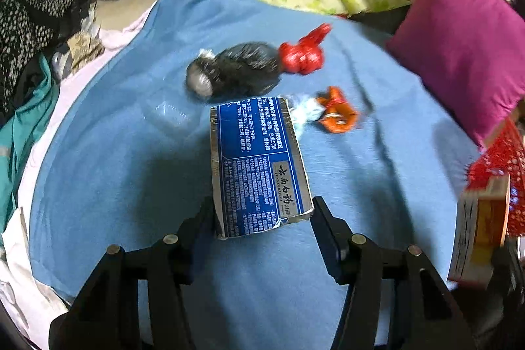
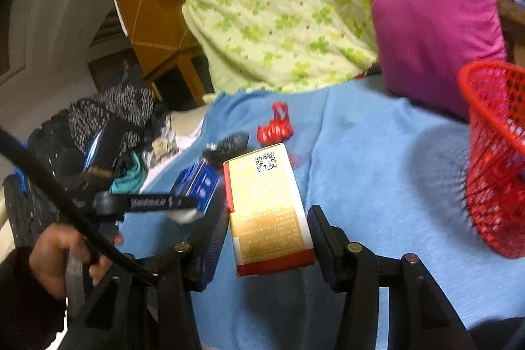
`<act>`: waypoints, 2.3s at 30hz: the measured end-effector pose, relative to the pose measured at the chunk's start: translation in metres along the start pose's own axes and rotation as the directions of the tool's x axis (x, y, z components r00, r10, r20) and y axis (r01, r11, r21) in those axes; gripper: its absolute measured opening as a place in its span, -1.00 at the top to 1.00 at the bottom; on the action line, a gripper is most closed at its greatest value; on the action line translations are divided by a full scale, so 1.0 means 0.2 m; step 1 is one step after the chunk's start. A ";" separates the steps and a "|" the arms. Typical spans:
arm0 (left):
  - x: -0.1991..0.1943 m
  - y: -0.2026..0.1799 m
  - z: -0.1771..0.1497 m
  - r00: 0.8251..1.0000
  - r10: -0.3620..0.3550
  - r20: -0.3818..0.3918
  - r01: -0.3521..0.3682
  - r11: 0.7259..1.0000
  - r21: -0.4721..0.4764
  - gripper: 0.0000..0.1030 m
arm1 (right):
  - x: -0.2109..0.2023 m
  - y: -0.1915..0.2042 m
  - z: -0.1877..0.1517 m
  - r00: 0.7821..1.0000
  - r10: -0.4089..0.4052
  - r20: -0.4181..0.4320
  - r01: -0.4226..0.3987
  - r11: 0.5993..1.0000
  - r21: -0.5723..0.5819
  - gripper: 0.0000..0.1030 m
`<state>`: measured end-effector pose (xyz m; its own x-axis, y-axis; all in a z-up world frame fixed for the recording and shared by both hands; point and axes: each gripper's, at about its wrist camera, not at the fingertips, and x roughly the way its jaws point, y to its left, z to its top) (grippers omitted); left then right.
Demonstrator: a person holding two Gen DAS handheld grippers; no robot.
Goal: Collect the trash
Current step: 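Carry the box and carton to the red basket and release both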
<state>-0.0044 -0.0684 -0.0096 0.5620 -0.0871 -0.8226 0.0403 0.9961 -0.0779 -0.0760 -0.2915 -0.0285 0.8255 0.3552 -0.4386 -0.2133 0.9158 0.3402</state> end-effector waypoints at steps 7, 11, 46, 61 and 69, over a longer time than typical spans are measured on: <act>-0.14 -0.17 0.01 0.992 -0.099 0.083 0.091 0.991 0.097 -0.15 | -0.21 -0.06 0.09 0.991 -0.057 0.124 0.054 0.998 0.027 -0.03; -0.23 -0.30 -0.01 0.982 -0.152 0.109 0.133 0.978 0.161 -0.15 | -0.34 -0.14 0.13 0.978 -0.099 0.184 0.087 0.993 0.075 -0.03; -0.55 -1.46 0.04 0.867 -0.374 0.330 0.117 0.795 0.595 -0.15 | -0.99 -0.88 0.29 0.842 -0.371 0.393 0.186 0.881 0.435 -0.03; -0.34 -1.58 0.06 0.871 -0.458 0.181 0.268 0.750 0.605 -0.19 | -0.97 -1.00 0.27 0.848 -0.395 0.352 0.201 0.856 0.476 -0.07; -0.28 -1.55 0.05 0.857 -0.497 0.138 0.323 0.725 0.608 -0.29 | -0.90 -1.03 0.27 0.876 -0.366 0.314 0.170 0.844 0.509 -0.32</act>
<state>-0.0402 -0.3730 0.0658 0.5754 -0.5682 -0.5882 0.7130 0.7009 0.0204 -0.1527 -0.5555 0.0258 0.9654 -0.0828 -0.2472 0.2260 0.7383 0.6355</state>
